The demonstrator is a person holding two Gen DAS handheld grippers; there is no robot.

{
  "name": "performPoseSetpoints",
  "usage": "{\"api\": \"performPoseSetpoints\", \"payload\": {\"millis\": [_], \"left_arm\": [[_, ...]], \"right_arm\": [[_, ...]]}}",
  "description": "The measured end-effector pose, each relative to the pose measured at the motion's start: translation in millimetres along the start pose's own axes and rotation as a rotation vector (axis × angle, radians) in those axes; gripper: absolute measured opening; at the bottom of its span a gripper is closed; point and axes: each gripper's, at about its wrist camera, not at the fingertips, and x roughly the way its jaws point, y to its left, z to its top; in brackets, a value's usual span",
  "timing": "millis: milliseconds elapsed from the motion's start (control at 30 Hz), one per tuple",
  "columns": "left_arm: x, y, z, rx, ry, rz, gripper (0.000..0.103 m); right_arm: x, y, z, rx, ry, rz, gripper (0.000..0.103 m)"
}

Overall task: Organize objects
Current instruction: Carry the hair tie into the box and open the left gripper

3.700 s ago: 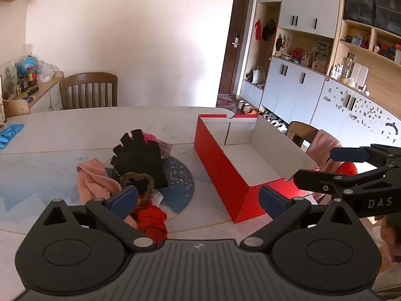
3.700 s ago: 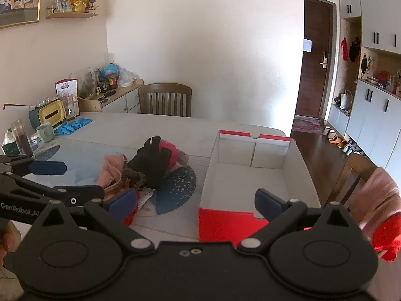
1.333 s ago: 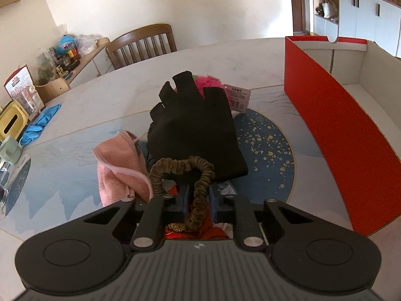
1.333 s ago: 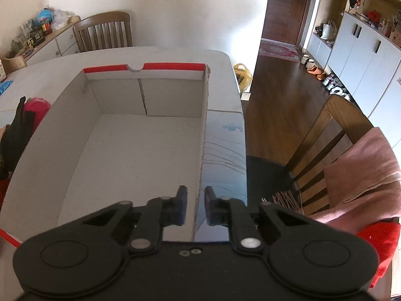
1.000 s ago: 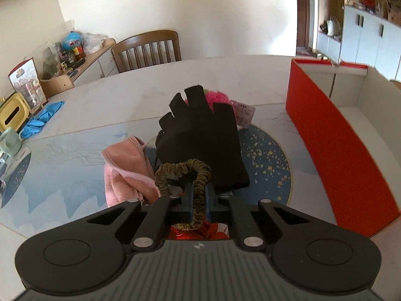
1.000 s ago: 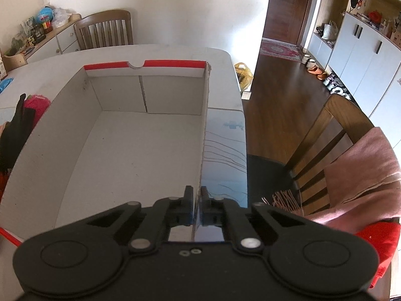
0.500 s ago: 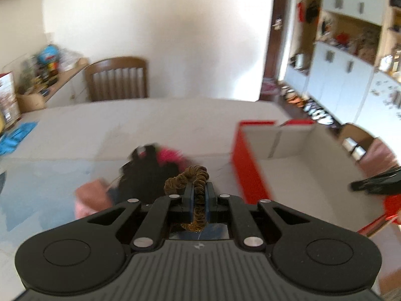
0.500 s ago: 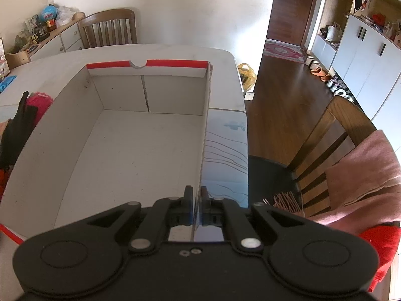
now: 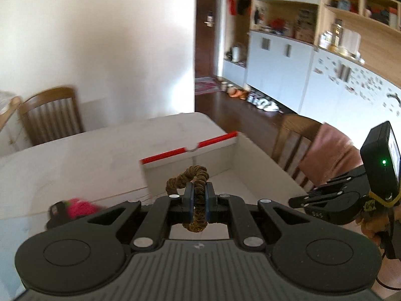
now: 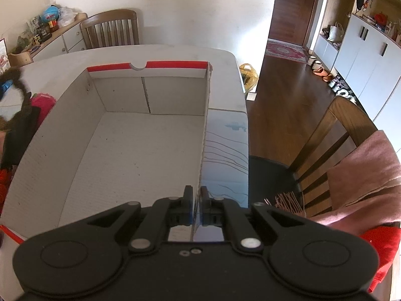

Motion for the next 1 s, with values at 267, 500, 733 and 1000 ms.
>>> {"api": "performPoseSetpoints", "payload": {"millis": [267,500,733,1000], "left_arm": [[67.7,-28.7,-1.4,0.113,0.109,-0.065,0.007],[122.3,-46.4,-15.9,0.184,0.255,-0.072,0.007],[158.6,-46.7,-27.8,0.166,0.431,-0.112,0.007],[180.1,-37.3,-28.8,0.105,0.547,-0.159,0.007]], "right_arm": [[0.8,0.1,1.6,0.003,0.011,-0.011,0.003],[1.7,0.1,2.7,-0.001,0.019,-0.018,0.003],[2.7,-2.2,3.4,0.003,0.025,-0.009,0.003],[3.7,-3.8,4.0,0.006,0.029,0.0,0.003]]}}
